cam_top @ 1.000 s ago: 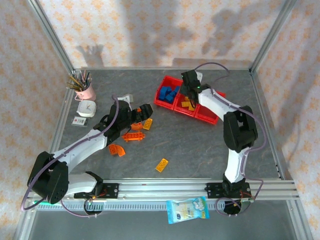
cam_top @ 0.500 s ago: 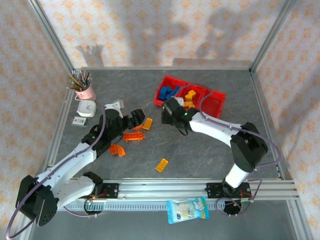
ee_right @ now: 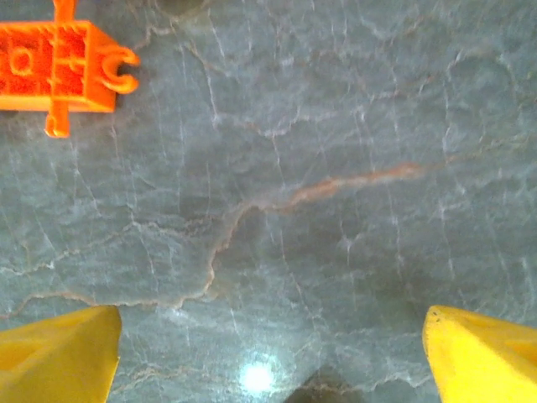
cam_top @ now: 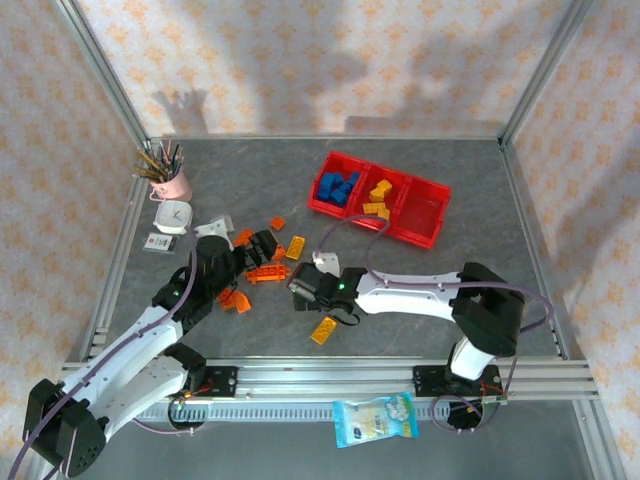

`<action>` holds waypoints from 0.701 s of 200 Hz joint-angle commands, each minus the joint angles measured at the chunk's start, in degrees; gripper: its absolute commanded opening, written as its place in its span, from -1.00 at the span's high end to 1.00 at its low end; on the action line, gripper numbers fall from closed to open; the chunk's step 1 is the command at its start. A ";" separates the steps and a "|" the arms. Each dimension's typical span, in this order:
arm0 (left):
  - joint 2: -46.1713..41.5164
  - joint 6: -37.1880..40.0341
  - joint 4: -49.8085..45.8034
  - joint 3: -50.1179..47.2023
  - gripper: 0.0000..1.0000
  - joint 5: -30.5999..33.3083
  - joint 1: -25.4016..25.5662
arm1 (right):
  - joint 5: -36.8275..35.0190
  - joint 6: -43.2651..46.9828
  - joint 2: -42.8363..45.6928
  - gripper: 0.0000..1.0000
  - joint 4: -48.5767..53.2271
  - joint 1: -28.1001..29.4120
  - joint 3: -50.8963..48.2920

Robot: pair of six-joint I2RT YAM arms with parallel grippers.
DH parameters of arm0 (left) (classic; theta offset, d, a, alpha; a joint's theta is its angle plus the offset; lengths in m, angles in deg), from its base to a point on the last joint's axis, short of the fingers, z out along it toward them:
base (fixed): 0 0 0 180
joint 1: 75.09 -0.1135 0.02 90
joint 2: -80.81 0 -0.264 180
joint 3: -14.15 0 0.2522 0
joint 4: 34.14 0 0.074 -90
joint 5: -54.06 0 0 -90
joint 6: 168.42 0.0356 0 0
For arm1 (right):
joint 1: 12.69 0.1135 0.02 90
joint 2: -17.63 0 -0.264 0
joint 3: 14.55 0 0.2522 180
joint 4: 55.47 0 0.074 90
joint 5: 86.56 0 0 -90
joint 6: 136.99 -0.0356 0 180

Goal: Sort the legos into containers by color
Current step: Pick up the lego from the bottom-center of the table.

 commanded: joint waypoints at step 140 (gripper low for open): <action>-1.37 -1.91 -1.99 -2.41 -0.98 1.08 0.20 | 2.45 -13.55 2.47 -0.71 8.78 8.29 -9.81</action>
